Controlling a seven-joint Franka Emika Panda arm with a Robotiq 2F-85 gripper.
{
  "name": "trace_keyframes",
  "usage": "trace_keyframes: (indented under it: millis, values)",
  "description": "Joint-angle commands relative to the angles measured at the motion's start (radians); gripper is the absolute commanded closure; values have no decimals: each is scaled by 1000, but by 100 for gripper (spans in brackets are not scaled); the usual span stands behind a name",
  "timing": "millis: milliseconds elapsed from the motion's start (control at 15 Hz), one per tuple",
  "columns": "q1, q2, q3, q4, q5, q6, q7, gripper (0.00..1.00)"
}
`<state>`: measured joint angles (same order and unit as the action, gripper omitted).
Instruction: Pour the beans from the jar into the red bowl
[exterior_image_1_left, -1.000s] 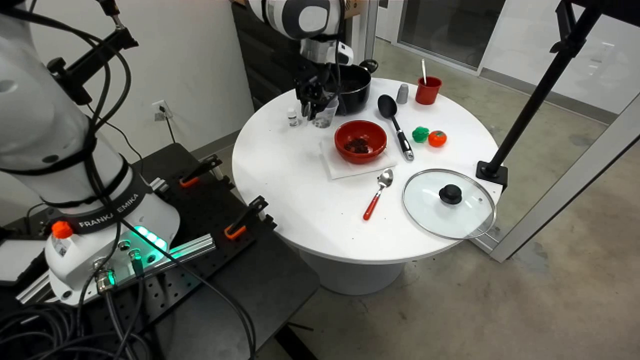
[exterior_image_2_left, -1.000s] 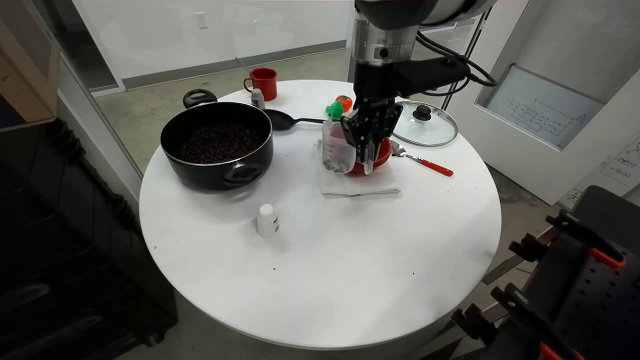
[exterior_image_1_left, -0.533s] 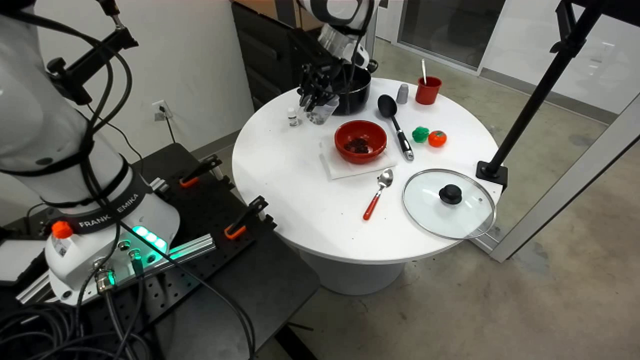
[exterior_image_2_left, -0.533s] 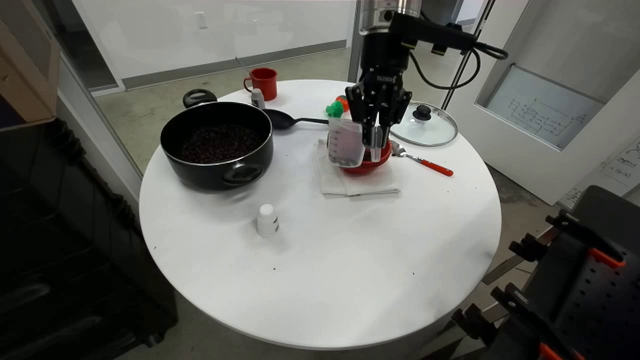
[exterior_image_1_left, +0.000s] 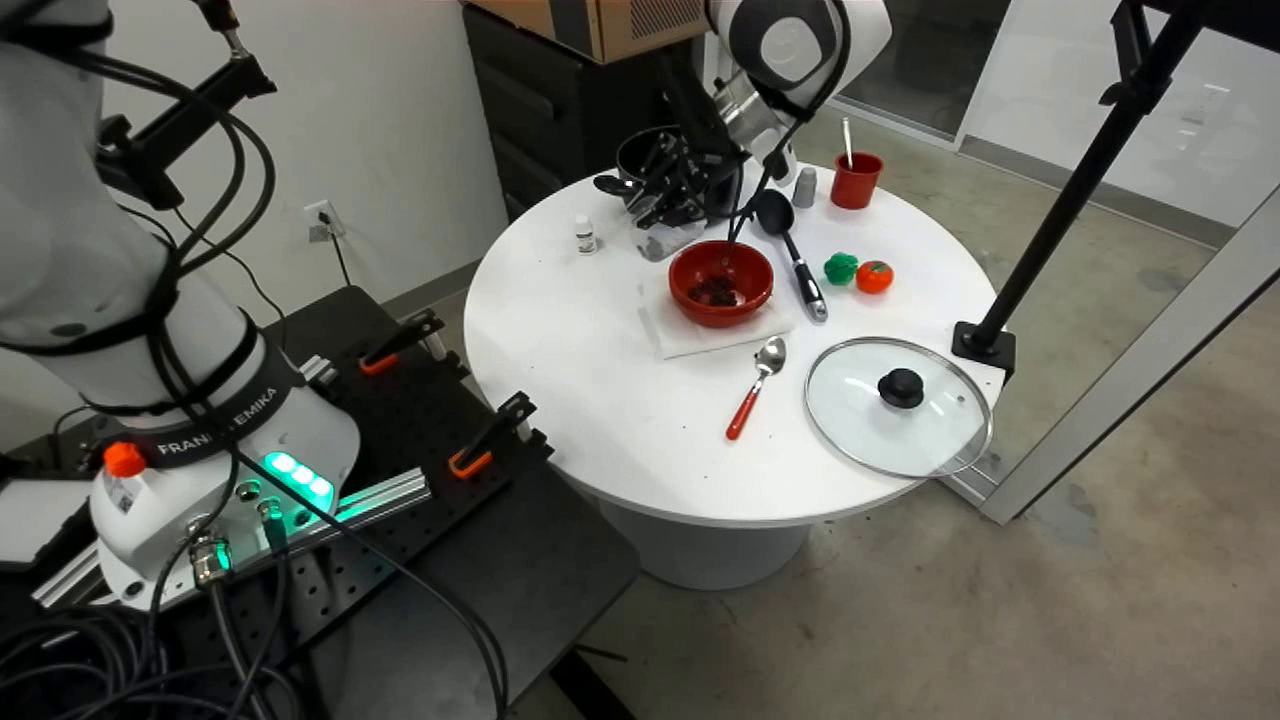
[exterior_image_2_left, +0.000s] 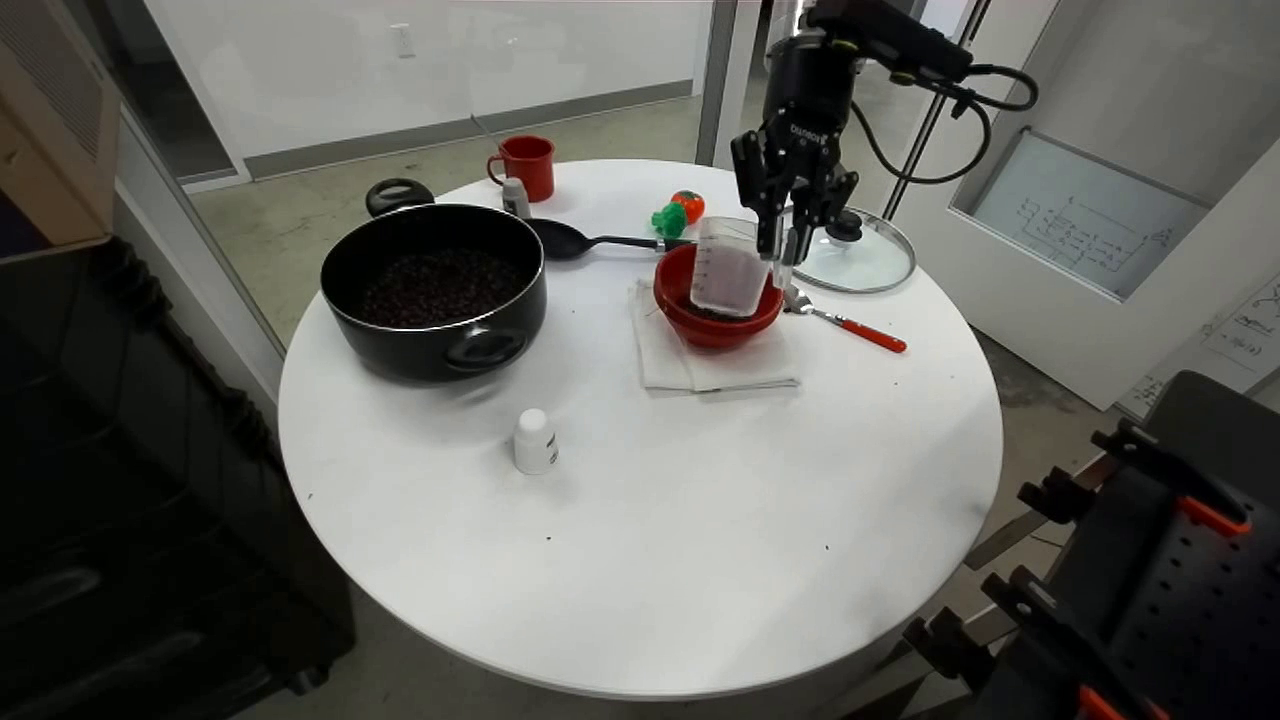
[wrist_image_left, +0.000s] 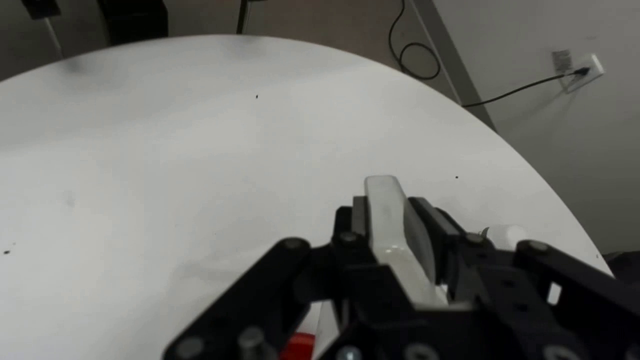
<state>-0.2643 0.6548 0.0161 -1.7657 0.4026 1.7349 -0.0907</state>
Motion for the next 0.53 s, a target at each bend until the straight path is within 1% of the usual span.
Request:
trace_keyframes:
  millis: [0, 200, 267, 333, 467]
  values:
    - [-38, 124, 2, 168, 73, -201, -23, 94]
    - [-62, 195, -4, 260, 139, -309, 13, 94]
    - [-31, 129, -23, 163, 106, -231, -13, 94]
    - [-35, 143, -25, 178, 110, -237, -13, 74]
    - [-34, 146, -29, 176, 109, -236, -14, 74]
